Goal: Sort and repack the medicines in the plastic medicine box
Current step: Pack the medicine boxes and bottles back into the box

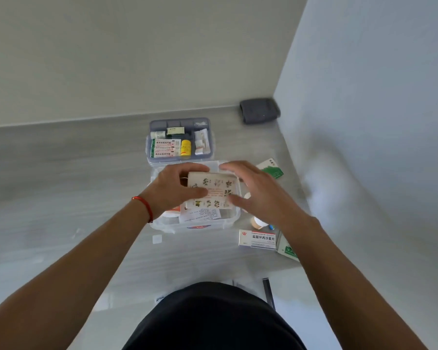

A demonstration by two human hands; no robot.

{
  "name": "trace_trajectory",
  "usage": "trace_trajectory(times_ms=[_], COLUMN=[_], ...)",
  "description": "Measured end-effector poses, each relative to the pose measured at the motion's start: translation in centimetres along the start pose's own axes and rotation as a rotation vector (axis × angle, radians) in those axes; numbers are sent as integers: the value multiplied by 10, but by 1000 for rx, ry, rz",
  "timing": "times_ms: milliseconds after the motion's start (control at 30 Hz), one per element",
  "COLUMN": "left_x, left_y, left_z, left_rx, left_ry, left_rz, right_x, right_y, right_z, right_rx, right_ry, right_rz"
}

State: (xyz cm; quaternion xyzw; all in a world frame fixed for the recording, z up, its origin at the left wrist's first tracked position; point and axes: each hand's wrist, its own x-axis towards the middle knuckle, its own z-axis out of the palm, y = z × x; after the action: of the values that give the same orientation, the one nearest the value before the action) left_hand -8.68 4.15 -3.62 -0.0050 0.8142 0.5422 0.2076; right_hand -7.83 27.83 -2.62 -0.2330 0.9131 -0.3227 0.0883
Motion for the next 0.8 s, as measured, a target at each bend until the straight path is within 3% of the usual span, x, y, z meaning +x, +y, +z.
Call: trace_trajectory(times_ms=[133, 267, 367, 533, 700, 800], left_x=[9, 25, 32, 36, 42, 43], left_y=[-28, -44, -55, -65, -64, -63], left_z=[2, 26, 39, 40, 42, 46], left_rx=[132, 313, 376, 218, 199, 213], left_ry=[37, -2, -63, -230, -254, -253], left_rz=[-19, -24, -61, -194, -223, -232], right_x=[-4, -18, -30, -38, -24, -5], right_y=[37, 66, 83, 99, 122, 141], right_z=[-13, -21, -14, 1, 12, 21], right_rx=[126, 138, 141, 143, 130, 49], right_ry=[288, 308, 297, 275, 280, 175], right_rz=[167, 469, 585, 652, 654, 577])
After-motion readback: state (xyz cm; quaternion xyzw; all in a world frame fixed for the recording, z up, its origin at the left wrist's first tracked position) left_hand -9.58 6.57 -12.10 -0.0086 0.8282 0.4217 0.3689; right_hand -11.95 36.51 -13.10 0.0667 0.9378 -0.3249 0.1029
